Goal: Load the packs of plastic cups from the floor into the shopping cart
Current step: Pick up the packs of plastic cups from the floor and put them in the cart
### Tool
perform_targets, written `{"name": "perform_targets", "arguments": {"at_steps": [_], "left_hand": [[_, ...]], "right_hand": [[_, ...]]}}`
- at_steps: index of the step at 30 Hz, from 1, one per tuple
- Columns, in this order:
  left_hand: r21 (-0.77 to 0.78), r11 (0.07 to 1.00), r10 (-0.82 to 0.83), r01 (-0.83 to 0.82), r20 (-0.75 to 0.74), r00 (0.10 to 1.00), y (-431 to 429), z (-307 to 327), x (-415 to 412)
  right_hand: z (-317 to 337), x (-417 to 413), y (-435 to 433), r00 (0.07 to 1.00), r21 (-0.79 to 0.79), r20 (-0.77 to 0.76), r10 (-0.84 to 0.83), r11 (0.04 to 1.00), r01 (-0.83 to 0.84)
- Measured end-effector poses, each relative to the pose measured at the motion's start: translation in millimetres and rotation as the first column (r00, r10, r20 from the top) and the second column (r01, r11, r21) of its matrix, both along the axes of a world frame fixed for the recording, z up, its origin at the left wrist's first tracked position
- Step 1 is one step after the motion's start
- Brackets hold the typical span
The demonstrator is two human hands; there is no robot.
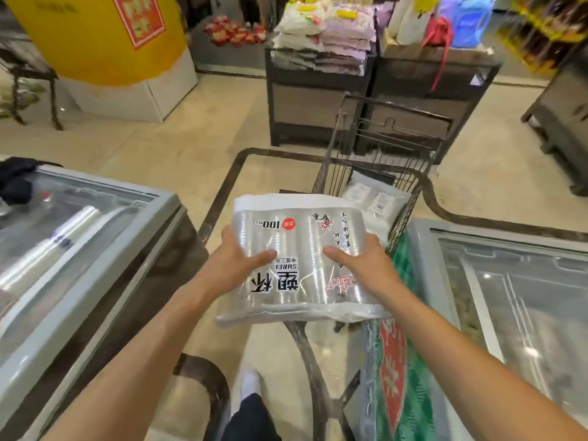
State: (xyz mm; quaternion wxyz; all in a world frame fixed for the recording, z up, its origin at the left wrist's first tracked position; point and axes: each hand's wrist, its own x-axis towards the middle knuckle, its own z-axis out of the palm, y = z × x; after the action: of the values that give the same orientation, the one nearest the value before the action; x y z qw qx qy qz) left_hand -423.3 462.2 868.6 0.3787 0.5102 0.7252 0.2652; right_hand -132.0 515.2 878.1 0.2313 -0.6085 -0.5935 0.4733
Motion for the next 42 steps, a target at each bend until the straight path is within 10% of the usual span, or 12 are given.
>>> {"name": "perform_targets", "arguments": {"at_steps": [19, 32, 42], "left_hand": [[-0.104, 0.868, -0.48, 0.486, 0.081, 0.874, 406.9, -183.1, 97.6], [-0.275, 0.85, -0.401, 0.449, 0.215, 0.891, 418.3, -362.9, 127.8], [-0.316, 0.863, -0.379, 0.394, 0.112, 0.919, 423.9, -377.6, 129.2]], "right_hand": [[-186.3, 69.0, 259.9, 0.812, -0.171, 0.003, -0.584, 0.799, 0.576], [-350.8, 78.6, 285.8, 0.79, -0.353, 0.258, -0.556, 0.707, 0.613], [-366.1, 67.9, 290.9, 0.769, -0.34, 0.298, -0.565, 0.69, 0.639]]}}
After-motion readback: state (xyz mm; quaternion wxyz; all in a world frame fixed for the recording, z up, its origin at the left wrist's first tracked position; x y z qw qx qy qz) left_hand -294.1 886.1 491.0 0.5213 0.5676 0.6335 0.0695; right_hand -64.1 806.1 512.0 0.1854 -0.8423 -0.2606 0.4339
